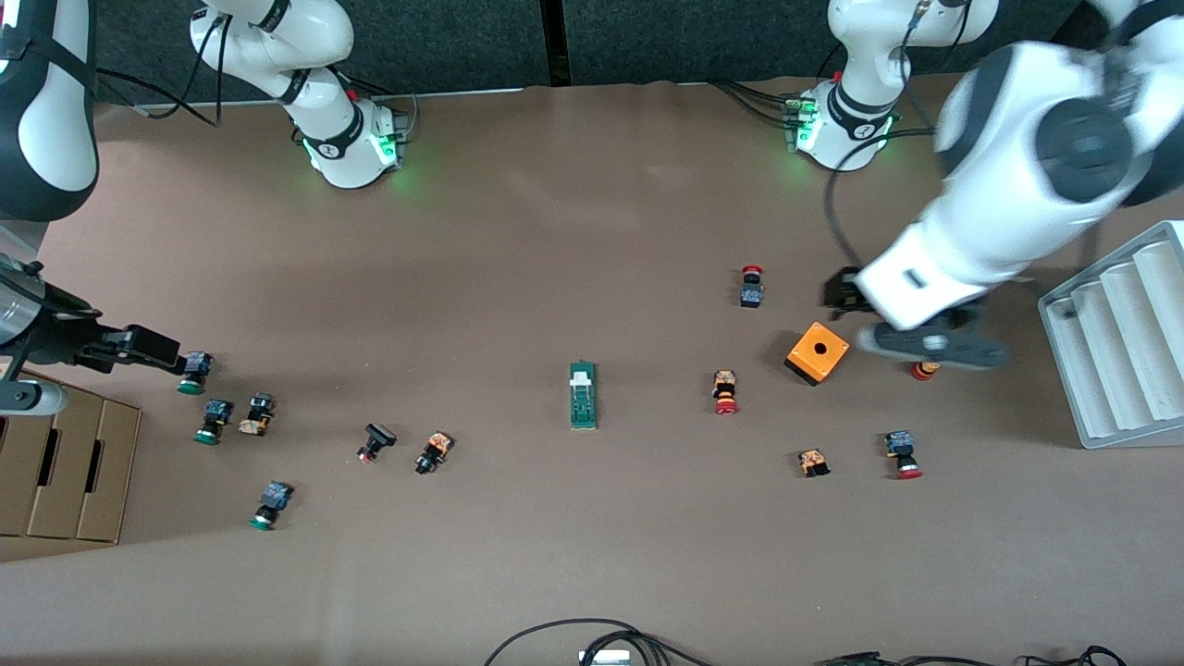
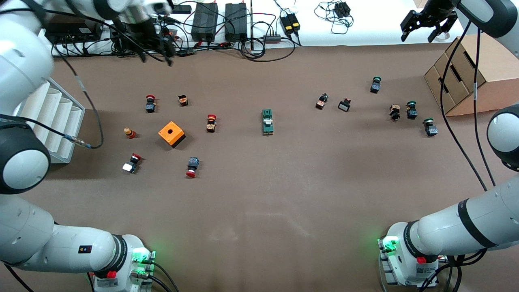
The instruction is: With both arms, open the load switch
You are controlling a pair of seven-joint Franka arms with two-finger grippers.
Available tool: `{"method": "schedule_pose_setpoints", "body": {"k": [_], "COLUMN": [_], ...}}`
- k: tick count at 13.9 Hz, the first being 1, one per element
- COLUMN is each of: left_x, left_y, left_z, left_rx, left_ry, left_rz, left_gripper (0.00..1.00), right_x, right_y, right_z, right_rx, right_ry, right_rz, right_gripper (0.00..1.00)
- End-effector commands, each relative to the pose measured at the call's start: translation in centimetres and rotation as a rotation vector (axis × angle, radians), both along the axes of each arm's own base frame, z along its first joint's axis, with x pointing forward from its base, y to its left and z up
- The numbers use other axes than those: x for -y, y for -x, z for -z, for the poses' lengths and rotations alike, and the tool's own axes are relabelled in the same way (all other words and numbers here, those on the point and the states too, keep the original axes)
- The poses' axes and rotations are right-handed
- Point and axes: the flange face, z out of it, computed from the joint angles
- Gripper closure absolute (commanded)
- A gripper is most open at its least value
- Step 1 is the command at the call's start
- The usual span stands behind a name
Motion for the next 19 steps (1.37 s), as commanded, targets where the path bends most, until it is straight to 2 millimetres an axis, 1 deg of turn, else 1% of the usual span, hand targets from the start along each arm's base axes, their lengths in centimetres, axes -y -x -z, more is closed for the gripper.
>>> {"method": "schedule_pose_setpoints", "body": {"k": [1, 2, 3, 4, 6, 7, 8, 9, 10, 11, 12, 13, 14, 16, 18, 19], "left_x": [-3.1, -5.2, -6.6, -7.1, -7.3, -7.5, -8.8, -8.5, -10.1, -10.7, -11.5, -11.7, -11.6, -11.3, -11.2, -11.2], "left_y": [0.6, 0.2, 0.0, 0.0, 0.0, 0.0, 0.8, 1.7, 2.6, 3.6, 3.9, 3.9, 3.9, 3.6, 3.3, 3.2], "left_z": [-2.4, -2.3, -2.4, -2.5, -2.8, -2.8, -3.9, -3.4, -3.0, -2.6, -2.4, -2.4, -2.4, -2.5, -2.4, -2.4], "left_rx": [0.000, -0.003, -0.003, -0.001, 0.004, 0.002, 0.032, 0.035, 0.054, 0.080, 0.091, 0.088, 0.082, 0.081, 0.079, 0.079], "left_ry": [-0.003, 0.008, 0.015, 0.014, 0.013, 0.014, 0.014, 0.011, 0.014, 0.023, 0.026, 0.025, 0.023, 0.023, 0.023, 0.023], "left_rz": [-0.051, -0.080, -0.092, -0.088, -0.088, -0.092, -0.116, -0.115, -0.144, -0.157, -0.173, -0.176, -0.180, -0.183, -0.185, -0.185], "left_gripper": [0.00, 0.00, 0.00, 0.00, 0.00, 0.00, 0.00, 0.00, 0.00, 0.00, 0.00, 0.00, 0.00, 0.00, 0.00, 0.00], "right_x": [1.5, 1.3, 1.4, 1.6, 2.3, 2.1, 2.0, 3.8, 4.9, 4.7, 4.4, 4.1, 3.7, 3.1, 1.9, 1.1], "right_y": [0.2, 0.1, 0.1, 0.1, 0.2, 0.2, 0.6, 1.9, 2.8, 3.4, 3.7, 3.7, 3.9, 4.6, 4.8, 4.7], "right_z": [0.2, 0.4, 0.5, 0.5, 0.4, 0.6, 0.4, 0.2, -0.2, 0.4, 0.6, 0.4, 0.0, -1.7, -2.1, -1.8], "right_rx": [-0.017, -0.022, -0.025, -0.026, -0.023, -0.020, -0.015, -0.015, -0.013, -0.027, -0.018, 0.005, 0.013, 0.027, -0.011, -0.025], "right_ry": [0.007, 0.010, 0.010, 0.017, 0.022, 0.021, 0.018, -0.002, -0.011, -0.015, -0.015, -0.013, -0.013, -0.013, -0.008, -0.004], "right_rz": [0.021, 0.019, 0.019, 0.014, 0.022, 0.019, 0.020, 0.048, 0.067, 0.065, 0.064, 0.062, 0.056, 0.041, 0.018, 0.004], "right_gripper": [0.00, 0.00, 0.00, 0.00, 0.00, 0.00, 0.00, 0.00, 0.00, 0.00, 0.00, 0.00, 0.00, 0.00, 0.00, 0.00]}}
